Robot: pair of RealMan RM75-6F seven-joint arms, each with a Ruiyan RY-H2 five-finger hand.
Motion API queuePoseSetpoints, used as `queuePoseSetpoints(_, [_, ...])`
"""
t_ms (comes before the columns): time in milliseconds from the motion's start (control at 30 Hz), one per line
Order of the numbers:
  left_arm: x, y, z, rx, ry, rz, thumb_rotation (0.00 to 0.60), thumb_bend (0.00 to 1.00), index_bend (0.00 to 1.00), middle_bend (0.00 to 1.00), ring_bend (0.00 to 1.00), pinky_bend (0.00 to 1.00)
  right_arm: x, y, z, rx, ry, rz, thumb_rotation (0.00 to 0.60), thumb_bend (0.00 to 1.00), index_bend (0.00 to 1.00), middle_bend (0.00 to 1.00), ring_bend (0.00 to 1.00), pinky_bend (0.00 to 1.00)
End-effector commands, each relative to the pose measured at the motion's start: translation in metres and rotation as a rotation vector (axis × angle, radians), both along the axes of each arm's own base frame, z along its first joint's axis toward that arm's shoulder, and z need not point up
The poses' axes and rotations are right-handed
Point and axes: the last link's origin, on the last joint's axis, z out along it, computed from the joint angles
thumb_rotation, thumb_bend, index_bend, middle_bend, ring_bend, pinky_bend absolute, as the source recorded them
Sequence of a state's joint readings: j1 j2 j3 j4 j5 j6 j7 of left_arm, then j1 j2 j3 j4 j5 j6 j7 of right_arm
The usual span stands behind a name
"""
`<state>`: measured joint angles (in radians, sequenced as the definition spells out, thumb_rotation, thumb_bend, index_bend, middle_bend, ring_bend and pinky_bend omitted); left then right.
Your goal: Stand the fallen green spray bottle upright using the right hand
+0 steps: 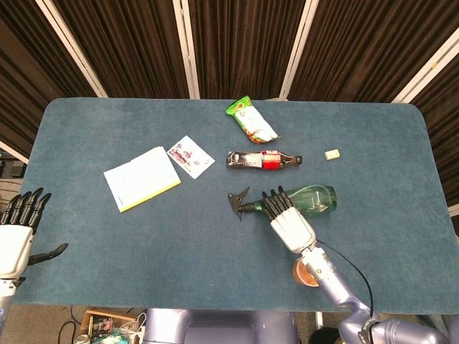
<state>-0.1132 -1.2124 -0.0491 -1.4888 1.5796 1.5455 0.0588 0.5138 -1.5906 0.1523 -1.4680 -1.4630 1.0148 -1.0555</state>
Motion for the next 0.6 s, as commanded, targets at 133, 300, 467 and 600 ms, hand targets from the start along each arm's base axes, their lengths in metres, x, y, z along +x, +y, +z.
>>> queuePoseSetpoints(133, [-0.003, 0.005, -0.004, 0.000, 0.015, 0.037, 0.600, 0.07, 0.00, 0.00, 0.00, 0.06, -0.006, -0.022, -0.007, 0.017, 0.130, 0.022, 0.600, 0.11, 0.11, 0.00, 0.00, 0.00])
queuePoseSetpoints(300, [-0.003, 0.008, -0.009, -0.006, 0.024, 0.056, 0.600, 0.07, 0.00, 0.00, 0.00, 0.06, -0.010, -0.034, -0.004, 0.022, 0.170, 0.028, 0.600, 0.11, 0.13, 0.00, 0.00, 0.00])
queuePoseSetpoints(467, [-0.003, 0.013, -0.013, -0.007, 0.037, 0.070, 0.600, 0.07, 0.00, 0.00, 0.00, 0.06, -0.015, -0.049, 0.005, 0.014, 0.216, 0.027, 0.600, 0.13, 0.14, 0.00, 0.00, 0.00])
queuePoseSetpoints(600, [-0.002, 0.015, -0.017, -0.015, 0.042, 0.074, 0.600, 0.07, 0.00, 0.00, 0.00, 0.06, -0.018, -0.055, 0.007, 0.022, 0.224, 0.015, 0.600, 0.14, 0.14, 0.00, 0.00, 0.00])
